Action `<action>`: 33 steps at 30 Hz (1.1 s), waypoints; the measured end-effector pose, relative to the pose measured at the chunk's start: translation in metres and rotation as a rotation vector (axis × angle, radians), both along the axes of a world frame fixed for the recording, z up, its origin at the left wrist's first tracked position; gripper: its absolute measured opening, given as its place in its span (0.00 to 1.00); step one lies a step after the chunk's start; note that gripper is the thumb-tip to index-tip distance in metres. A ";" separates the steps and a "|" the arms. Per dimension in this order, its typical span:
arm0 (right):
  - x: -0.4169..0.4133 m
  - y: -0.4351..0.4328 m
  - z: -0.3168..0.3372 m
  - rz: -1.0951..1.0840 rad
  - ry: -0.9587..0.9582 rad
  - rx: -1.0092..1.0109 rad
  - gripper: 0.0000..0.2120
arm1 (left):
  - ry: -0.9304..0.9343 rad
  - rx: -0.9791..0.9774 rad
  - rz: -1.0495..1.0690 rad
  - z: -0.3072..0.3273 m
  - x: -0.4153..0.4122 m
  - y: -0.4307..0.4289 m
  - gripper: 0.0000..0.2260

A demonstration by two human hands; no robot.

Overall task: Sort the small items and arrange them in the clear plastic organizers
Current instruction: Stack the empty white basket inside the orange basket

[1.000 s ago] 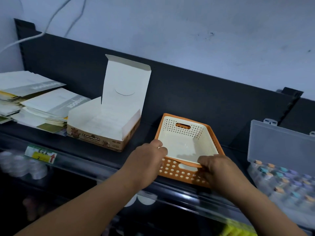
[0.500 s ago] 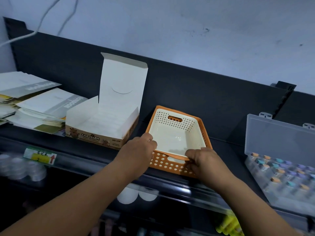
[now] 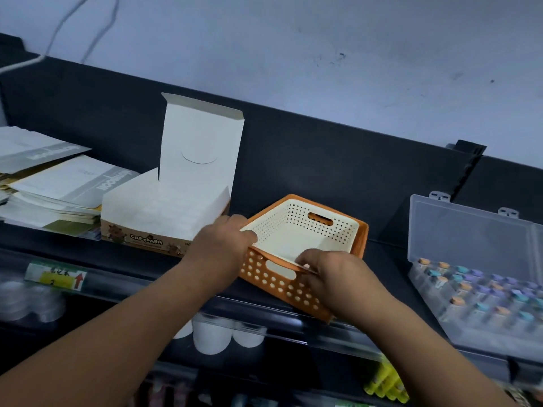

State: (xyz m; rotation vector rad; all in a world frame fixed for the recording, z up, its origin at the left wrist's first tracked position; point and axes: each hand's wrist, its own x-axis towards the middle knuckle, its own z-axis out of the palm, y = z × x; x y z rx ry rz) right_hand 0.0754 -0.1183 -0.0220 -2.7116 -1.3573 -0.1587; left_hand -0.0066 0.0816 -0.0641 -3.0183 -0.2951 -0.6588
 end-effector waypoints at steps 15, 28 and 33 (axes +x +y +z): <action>0.096 -0.049 -0.027 -0.160 0.001 -0.008 0.24 | 0.257 -0.161 -0.162 0.027 0.029 -0.097 0.26; 0.088 -0.022 -0.045 -0.008 -0.051 0.128 0.10 | 0.204 0.046 -0.020 0.005 0.036 -0.057 0.10; 0.092 -0.034 -0.049 -0.085 -0.089 0.165 0.08 | 0.187 0.063 0.069 0.000 0.046 -0.027 0.15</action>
